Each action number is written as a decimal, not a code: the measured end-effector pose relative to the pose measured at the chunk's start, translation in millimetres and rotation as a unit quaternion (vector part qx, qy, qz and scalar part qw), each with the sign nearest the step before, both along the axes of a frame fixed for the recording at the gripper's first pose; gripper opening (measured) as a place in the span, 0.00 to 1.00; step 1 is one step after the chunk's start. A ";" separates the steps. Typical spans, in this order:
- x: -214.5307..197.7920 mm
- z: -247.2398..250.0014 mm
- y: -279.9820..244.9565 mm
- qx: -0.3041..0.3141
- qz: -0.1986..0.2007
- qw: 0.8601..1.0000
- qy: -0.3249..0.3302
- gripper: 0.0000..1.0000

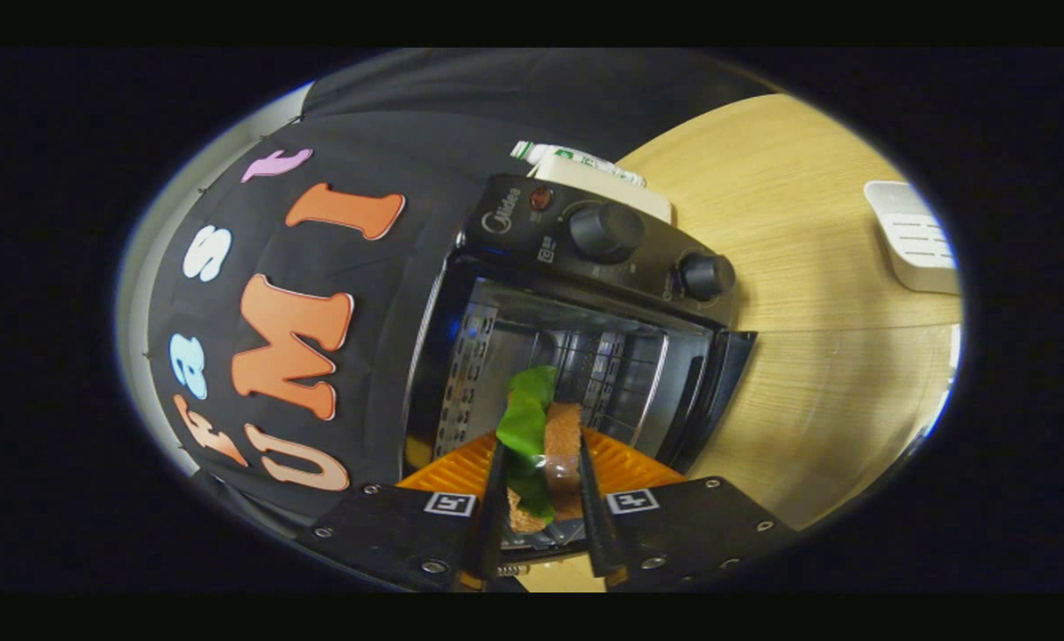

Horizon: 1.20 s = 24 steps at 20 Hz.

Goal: Open the toaster oven, put the food inside, and close the toaster oven door.

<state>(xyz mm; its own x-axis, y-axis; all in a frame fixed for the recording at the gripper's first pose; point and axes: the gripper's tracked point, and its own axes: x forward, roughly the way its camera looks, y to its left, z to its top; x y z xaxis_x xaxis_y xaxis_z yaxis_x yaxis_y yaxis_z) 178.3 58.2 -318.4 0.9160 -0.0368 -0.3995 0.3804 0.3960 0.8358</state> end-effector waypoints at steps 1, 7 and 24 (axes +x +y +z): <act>-5.5 -4.7 4.4 -0.010 0.002 1.000 0.013 0.43; -29.3 1.1 -12.7 -0.064 -0.025 0.998 0.011 0.94; -123.3 10.6 -29.0 -0.244 0.068 0.967 0.005 0.98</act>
<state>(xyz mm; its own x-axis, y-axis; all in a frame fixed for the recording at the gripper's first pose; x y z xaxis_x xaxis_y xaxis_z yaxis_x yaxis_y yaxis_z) 55.0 29.2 -307.8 0.9219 -0.1031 -0.3734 0.3042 0.7894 0.5332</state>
